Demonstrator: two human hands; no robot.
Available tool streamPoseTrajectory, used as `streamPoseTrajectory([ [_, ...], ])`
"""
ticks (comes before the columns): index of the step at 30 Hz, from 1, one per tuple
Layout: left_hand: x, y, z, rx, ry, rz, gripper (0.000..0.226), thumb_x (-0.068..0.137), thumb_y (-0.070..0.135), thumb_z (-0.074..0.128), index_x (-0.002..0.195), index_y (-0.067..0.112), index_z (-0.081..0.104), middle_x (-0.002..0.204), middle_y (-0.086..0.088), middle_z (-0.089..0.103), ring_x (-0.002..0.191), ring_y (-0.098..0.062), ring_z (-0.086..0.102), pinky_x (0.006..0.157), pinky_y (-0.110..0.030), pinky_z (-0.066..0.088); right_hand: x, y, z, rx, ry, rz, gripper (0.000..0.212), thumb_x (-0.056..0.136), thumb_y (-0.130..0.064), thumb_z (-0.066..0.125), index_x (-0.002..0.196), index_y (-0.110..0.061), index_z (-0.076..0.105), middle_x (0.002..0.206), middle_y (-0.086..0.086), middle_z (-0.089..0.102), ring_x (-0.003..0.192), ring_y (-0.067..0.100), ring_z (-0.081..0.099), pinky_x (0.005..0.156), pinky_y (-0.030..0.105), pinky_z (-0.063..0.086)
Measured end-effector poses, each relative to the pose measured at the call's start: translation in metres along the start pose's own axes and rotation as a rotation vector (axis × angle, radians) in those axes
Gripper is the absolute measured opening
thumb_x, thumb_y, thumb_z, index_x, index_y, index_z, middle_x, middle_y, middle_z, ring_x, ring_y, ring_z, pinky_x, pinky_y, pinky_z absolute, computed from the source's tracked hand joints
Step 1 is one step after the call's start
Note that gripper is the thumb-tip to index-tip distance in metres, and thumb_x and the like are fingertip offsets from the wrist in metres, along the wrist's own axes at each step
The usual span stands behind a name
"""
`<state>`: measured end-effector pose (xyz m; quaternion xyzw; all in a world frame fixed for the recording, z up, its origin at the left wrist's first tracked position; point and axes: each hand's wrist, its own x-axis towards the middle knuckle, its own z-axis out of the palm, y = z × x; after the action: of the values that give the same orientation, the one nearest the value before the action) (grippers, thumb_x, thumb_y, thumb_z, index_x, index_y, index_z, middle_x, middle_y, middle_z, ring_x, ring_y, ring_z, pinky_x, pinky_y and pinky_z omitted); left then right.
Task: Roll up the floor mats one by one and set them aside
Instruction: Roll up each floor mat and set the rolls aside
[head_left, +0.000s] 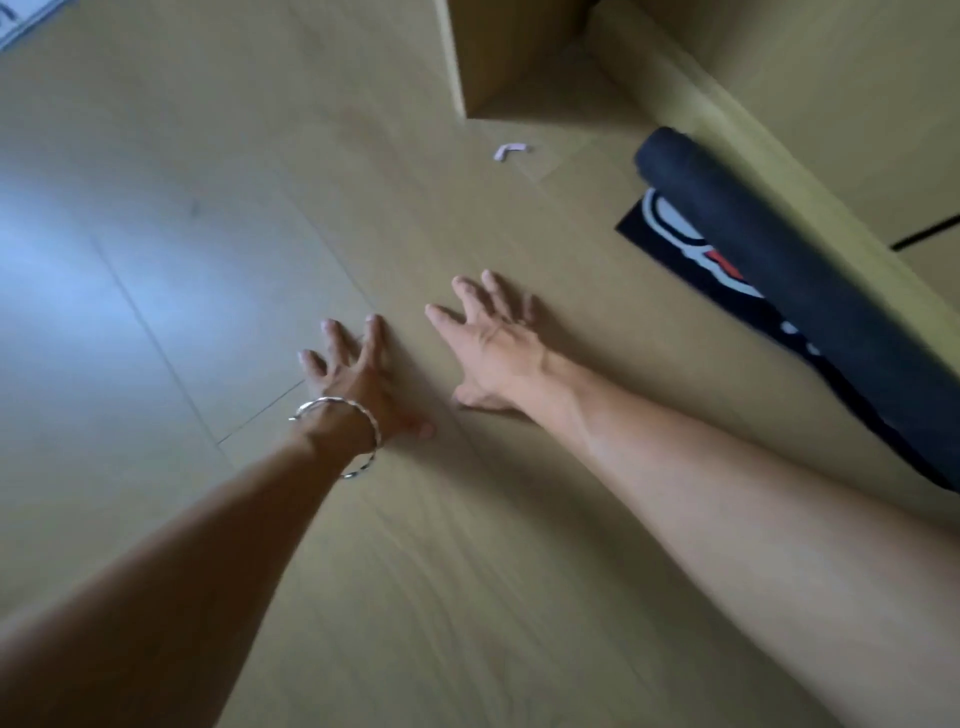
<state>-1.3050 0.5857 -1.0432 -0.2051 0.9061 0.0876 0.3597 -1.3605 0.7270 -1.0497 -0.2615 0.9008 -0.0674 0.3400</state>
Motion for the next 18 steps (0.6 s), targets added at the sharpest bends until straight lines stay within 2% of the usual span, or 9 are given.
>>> streamPoseTrajectory([
  [3, 0.0, 0.007, -0.004, -0.129, -0.054, -0.115, 0.137, 0.054, 0.042, 0.088, 0.145, 0.041, -0.014, 0.153, -0.011, -0.025, 0.139, -0.046, -0.009, 0.107, -0.059, 0.023, 0.019, -0.004, -0.011, -0.089, -0.07, 0.051, 0.127, 0.064, -0.04, 0.084, 0.151, -0.028, -0.008, 0.156, 0.011, -0.023, 0.142, 0.04, -0.019, 0.105, 0.07, 0.01],
  [6, -0.001, 0.01, -0.006, -0.117, -0.077, -0.152, 0.137, 0.055, 0.042, 0.087, 0.144, 0.041, -0.017, 0.151, -0.013, -0.028, 0.139, -0.047, -0.011, 0.105, -0.059, 0.026, 0.033, -0.01, -0.019, -0.136, -0.152, 0.09, 0.143, 0.056, -0.043, 0.089, 0.147, -0.031, -0.021, 0.151, 0.013, -0.035, 0.138, 0.045, -0.025, 0.099, 0.076, 0.011],
  [13, 0.001, 0.011, -0.011, -0.064, -0.123, -0.166, 0.138, 0.057, 0.047, 0.084, 0.142, 0.039, -0.025, 0.15, -0.016, -0.031, 0.138, -0.049, -0.011, 0.101, -0.054, 0.036, 0.042, -0.014, -0.022, -0.165, -0.253, 0.097, 0.145, 0.058, -0.046, 0.087, 0.143, -0.033, -0.029, 0.144, 0.018, -0.045, 0.132, 0.051, -0.031, 0.097, 0.079, 0.009],
  [18, 0.001, 0.009, -0.014, -0.062, -0.148, -0.151, 0.13, 0.065, 0.042, 0.081, 0.143, 0.038, -0.023, 0.15, -0.018, -0.029, 0.139, -0.049, -0.009, 0.101, -0.049, 0.038, 0.043, -0.021, -0.031, -0.238, -0.284, 0.091, 0.137, 0.064, -0.049, 0.082, 0.146, -0.026, -0.025, 0.147, 0.025, -0.035, 0.134, 0.057, -0.021, 0.101, 0.073, 0.017],
])
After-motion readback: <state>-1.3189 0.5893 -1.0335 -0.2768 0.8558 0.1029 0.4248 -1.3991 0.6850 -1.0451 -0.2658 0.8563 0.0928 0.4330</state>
